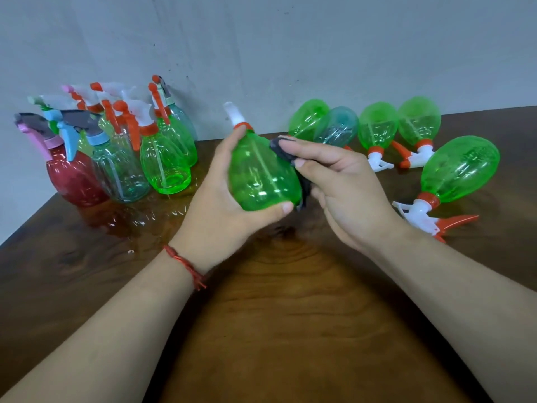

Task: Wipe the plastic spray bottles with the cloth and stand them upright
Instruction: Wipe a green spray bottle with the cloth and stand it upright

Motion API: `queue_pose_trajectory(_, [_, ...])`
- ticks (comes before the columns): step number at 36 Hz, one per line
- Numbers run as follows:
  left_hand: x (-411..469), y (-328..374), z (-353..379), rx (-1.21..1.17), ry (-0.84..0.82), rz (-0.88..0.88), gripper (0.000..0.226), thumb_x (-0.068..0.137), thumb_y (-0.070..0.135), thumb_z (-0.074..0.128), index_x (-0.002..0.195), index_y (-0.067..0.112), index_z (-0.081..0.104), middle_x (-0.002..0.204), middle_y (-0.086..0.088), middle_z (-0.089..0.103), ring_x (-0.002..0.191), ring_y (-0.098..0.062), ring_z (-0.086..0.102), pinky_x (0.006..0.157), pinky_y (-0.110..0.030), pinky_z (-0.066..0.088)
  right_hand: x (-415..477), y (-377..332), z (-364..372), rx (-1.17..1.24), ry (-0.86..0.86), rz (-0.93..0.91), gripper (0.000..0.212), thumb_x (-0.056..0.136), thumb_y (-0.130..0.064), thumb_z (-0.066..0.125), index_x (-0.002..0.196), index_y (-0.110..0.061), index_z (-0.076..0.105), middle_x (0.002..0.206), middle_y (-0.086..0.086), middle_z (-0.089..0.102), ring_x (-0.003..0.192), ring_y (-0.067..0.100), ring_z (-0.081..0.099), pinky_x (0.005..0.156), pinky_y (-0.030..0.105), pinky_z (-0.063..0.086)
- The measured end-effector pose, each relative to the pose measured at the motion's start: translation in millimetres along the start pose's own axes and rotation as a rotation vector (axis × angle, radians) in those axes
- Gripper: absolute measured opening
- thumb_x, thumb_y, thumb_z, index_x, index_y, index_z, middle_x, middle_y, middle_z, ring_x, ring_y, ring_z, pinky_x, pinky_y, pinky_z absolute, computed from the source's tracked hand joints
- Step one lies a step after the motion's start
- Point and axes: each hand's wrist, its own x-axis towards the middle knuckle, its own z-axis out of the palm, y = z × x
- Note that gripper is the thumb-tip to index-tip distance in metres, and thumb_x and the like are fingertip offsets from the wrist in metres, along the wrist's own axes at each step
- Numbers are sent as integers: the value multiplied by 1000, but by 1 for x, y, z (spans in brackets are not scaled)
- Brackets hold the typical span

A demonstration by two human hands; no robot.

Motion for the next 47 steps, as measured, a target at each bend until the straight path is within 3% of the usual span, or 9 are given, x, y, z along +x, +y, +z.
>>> queue_pose_trajectory(9, [4, 0, -1, 3, 210, -160, 108, 75, 20, 98, 162, 29, 34, 128, 31, 56, 108, 25, 57, 90, 2, 42, -11, 2, 5, -495, -102, -256, 35, 98, 12, 61, 118, -9, 80, 133, -1, 72, 130, 6, 64, 116, 28, 47])
queue_pose_trajectory(11, [5, 2, 3, -81, 188, -183, 111, 73, 15, 99, 162, 28, 33, 135, 22, 59, 113, 20, 60, 96, -4, 46, -12, 3, 4, -537, -87, -291, 34, 98, 12, 62, 117, -9, 81, 134, -1, 72, 130, 8, 64, 117, 32, 47])
queue_pose_trajectory(15, [6, 4, 2, -457, 183, -245, 95, 77, 21, 91, 157, 31, 41, 140, -5, 67, 129, -23, 68, 112, -54, 53, -7, 1, 0, -499, -1, -294, 31, 97, 12, 64, 116, -6, 80, 132, 4, 73, 130, 13, 65, 116, 39, 49])
queue_pose_trajectory(21, [10, 11, -5, -691, 140, -320, 45, 99, 22, 68, 140, 26, 49, 129, -5, 69, 109, -24, 72, 84, -46, 62, -1, -5, -3, -487, 48, -341, 28, 98, 7, 68, 110, -16, 80, 127, 11, 68, 125, 17, 64, 109, 37, 53])
queue_pose_trajectory(25, [9, 11, -6, -702, 125, -343, 39, 105, 21, 64, 141, 26, 48, 130, -8, 69, 108, -26, 72, 85, -50, 63, -8, -7, 1, -622, -18, -466, 29, 95, 12, 68, 112, -8, 81, 122, 13, 66, 118, 13, 65, 101, 26, 54])
queue_pose_trajectory(32, [7, 12, -6, -660, 75, -390, 45, 107, 28, 61, 150, 28, 50, 134, -11, 70, 110, -26, 72, 88, -54, 59, -13, -8, 6, -907, -247, -825, 32, 91, 17, 68, 104, -8, 85, 116, 12, 73, 117, 34, 67, 101, 50, 51])
queue_pose_trajectory(36, [9, 13, -5, -700, 90, -357, 49, 107, 22, 60, 153, 23, 44, 120, -6, 72, 106, -27, 70, 85, -48, 59, -12, -8, 2, -807, -153, -692, 32, 90, 15, 70, 107, -9, 83, 119, 8, 71, 117, 24, 67, 104, 44, 52])
queue_pose_trajectory(41, [8, 10, -3, -788, 144, -279, 46, 103, 26, 62, 145, 26, 43, 133, -6, 67, 119, -29, 68, 93, -59, 58, -1, -4, 2, -428, 58, -371, 29, 89, 6, 75, 101, -20, 75, 113, 5, 67, 112, 17, 66, 104, 42, 53])
queue_pose_trajectory(47, [4, 10, 10, -939, 231, -283, 38, 106, 23, 62, 136, 27, 40, 141, -10, 62, 135, -38, 62, 92, -59, 59, -2, -2, 2, -254, 133, -156, 30, 85, 1, 81, 91, -27, 74, 103, 2, 75, 95, 13, 70, 86, 37, 55])
